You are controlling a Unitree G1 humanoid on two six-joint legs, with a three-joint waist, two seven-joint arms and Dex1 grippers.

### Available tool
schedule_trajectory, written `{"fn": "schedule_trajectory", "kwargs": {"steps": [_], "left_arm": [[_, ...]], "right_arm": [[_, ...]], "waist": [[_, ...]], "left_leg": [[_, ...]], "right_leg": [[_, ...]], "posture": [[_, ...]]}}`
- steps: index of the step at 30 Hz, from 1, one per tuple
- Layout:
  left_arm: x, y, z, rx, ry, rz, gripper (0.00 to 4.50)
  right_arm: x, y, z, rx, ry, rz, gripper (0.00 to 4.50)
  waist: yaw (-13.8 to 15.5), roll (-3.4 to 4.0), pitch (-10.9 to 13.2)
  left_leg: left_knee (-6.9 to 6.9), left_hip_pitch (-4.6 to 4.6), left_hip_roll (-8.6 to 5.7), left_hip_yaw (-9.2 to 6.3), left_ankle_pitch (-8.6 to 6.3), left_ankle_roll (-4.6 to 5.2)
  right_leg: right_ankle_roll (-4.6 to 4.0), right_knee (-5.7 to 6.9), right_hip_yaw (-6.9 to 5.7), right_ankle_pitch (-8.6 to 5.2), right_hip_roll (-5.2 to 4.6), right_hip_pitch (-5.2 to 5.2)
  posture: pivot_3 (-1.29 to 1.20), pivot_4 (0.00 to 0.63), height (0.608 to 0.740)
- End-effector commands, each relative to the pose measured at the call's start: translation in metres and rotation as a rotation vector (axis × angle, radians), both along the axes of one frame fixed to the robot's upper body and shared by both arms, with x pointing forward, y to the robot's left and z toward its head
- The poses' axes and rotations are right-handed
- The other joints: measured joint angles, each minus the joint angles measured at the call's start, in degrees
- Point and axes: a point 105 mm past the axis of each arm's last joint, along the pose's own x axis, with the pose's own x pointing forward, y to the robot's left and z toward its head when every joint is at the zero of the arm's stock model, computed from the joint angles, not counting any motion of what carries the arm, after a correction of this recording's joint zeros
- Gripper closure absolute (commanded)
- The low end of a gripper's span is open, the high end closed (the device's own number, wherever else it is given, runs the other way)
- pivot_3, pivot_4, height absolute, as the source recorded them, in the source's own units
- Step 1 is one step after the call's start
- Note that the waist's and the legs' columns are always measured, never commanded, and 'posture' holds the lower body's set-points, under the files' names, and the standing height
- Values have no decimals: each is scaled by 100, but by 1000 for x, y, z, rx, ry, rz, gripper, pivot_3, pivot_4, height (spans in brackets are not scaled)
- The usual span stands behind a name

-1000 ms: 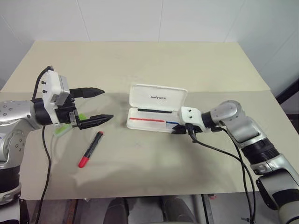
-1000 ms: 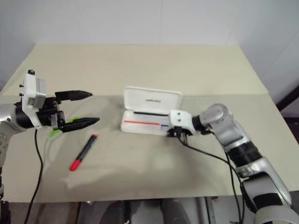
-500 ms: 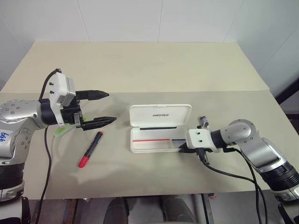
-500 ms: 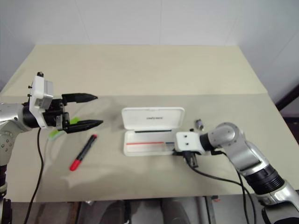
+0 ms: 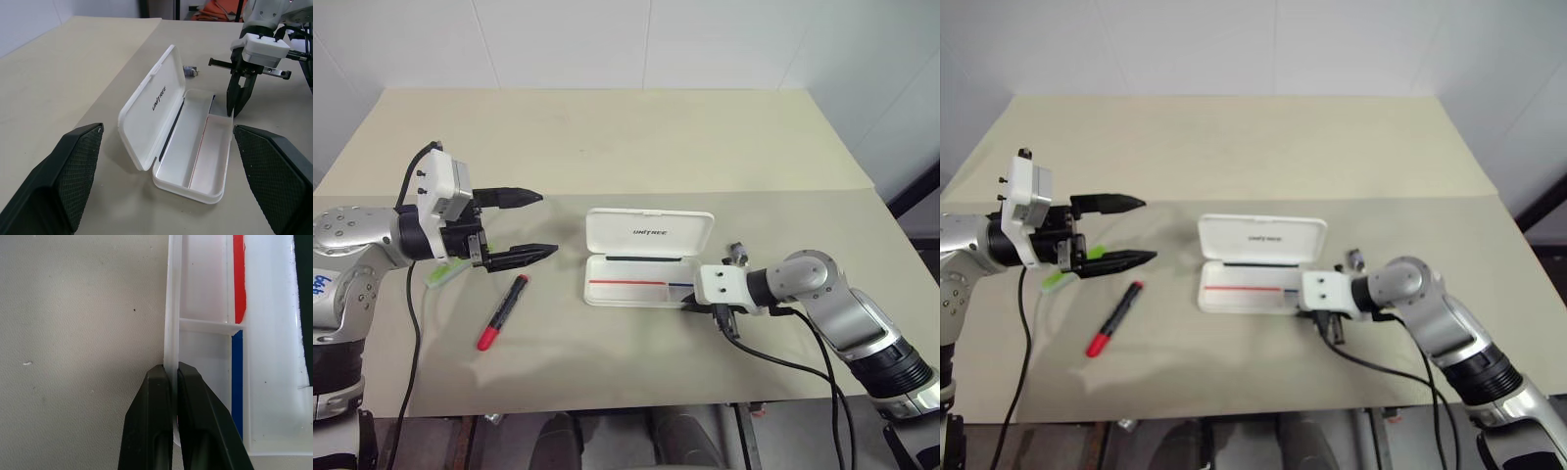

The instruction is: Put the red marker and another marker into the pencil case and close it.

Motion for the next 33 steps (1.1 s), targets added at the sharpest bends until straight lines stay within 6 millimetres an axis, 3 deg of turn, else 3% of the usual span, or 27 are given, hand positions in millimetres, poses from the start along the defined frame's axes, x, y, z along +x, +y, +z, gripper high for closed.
{"fn": "schedule_trajectory", "kwargs": {"steps": [1, 2, 15, 20, 24, 28, 33], "left_arm": [[-3, -1, 10, 14, -41, -5, 0], [-3, -1, 10, 14, -41, -5, 0], [-2, 5, 9, 14, -42, 18, 0], [-2, 6, 8, 18, -43, 24, 0], [-2, 13, 8, 39, -33, 41, 0], [-3, 32, 2, 92, 15, 110, 0], [-17, 56, -20, 215, 166, 194, 0]], "right_arm": [[1, 4, 7, 21, -21, 6, 3610], [2, 4, 10, 28, -34, 4, 3317], [-4, -2, 47, 167, -7, 63, 3317], [-15, -8, 47, 198, 53, 90, 3317], [-13, -10, 63, 303, 49, 69, 3317], [-15, -8, 96, 501, 18, 106, 2472], [-23, 2, 128, 680, -44, 187, 691]], "waist": [[3, 0, 0], [8, 0, 0], [21, -1, 1], [24, -1, 1], [12, -2, 2], [0, -2, 2], [-9, -3, 3]], "left_leg": [[0, 0, 0, 0, 0, 0], [0, 0, 0, 0, 0, 0], [-16, -3, 0, -1, -5, -2], [-17, -3, 0, -2, -5, -1], [-16, -3, 0, 0, -5, -1], [-19, -2, 1, 0, -5, -1], [-43, -1, 2, 2, -5, -1]], "right_leg": [[0, 0, 0, 0, 0, 0], [0, 0, 0, 0, 0, 0], [5, -6, -3, -2, -1, -5], [5, -8, -4, -3, -1, -5], [5, -7, -3, -2, -1, -5], [5, -7, -2, -2, 0, -6], [1, -13, -3, -5, -3, -11]], "posture": [[0, 150, 740], [0, 150, 740], [0, 150, 740], [0, 150, 740], [0, 150, 740], [0, 150, 740], [0, 150, 740]]}}
